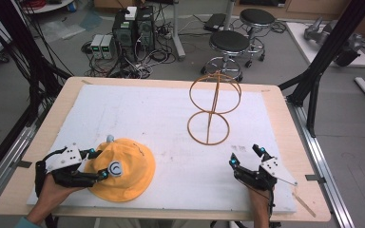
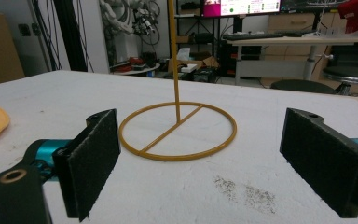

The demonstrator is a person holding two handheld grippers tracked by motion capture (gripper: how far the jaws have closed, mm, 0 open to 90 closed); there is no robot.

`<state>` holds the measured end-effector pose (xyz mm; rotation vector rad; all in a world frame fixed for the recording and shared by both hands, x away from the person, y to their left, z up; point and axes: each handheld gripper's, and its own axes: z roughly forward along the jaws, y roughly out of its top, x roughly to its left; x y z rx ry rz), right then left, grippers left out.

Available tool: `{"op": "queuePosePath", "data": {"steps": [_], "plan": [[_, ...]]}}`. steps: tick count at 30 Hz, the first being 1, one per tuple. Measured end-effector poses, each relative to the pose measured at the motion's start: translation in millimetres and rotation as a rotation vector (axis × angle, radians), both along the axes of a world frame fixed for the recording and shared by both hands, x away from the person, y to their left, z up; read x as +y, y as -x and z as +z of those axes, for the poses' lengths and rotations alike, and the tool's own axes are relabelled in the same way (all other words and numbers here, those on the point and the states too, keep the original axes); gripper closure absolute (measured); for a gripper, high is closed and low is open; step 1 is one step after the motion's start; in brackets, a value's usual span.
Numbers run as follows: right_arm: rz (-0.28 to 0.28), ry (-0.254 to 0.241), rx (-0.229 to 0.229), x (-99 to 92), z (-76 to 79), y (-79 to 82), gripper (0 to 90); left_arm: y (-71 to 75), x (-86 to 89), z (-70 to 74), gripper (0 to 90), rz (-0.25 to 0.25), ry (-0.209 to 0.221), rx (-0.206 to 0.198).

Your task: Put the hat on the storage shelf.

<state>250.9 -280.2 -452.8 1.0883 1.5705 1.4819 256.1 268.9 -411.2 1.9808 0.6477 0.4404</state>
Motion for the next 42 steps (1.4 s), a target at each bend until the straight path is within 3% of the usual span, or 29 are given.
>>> {"op": "queuePosePath", "data": {"steps": [6, 9, 15, 21, 24, 31, 35, 42], "plan": [[-0.001, -0.003, -0.003, -0.4, -0.1, 0.3, 11.1, -2.8, 1.2, -4.1, 73.5, 0.004, 0.005, 0.015], [0.000, -0.004, -0.004, -0.5, -0.1, 0.3, 11.1, -2.6, 1.8, -4.5, 85.6, 0.003, 0.005, 0.018], [-0.001, -0.001, -0.009, -0.9, -0.2, 0.0, 11.1, -1.2, 0.5, -0.5, 87.3, 0.010, 0.007, 0.025], [0.000, -0.002, -0.008, -0.9, -0.2, 0.0, 11.1, -3.2, -0.3, 14.5, 87.4, 0.017, 0.036, 0.041], [0.000, -0.001, -0.009, -0.9, -0.2, 0.0, 11.1, -5.8, -3.3, 27.5, 87.4, 0.011, 0.043, 0.032], [0.002, -0.004, -0.007, -1.0, -0.2, 0.4, 11.1, -20.8, -9.7, 70.8, 87.4, 0.004, 0.112, -0.010], [0.003, -0.009, -0.008, -0.7, -0.2, 1.0, 11.1, -30.0, -15.5, 92.8, 87.4, 0.000, 0.115, -0.041], [0.003, -0.002, -0.015, -1.0, -0.3, 0.7, 11.1, -48.1, -27.4, 116.6, 87.4, -0.008, 0.121, -0.043]]}}
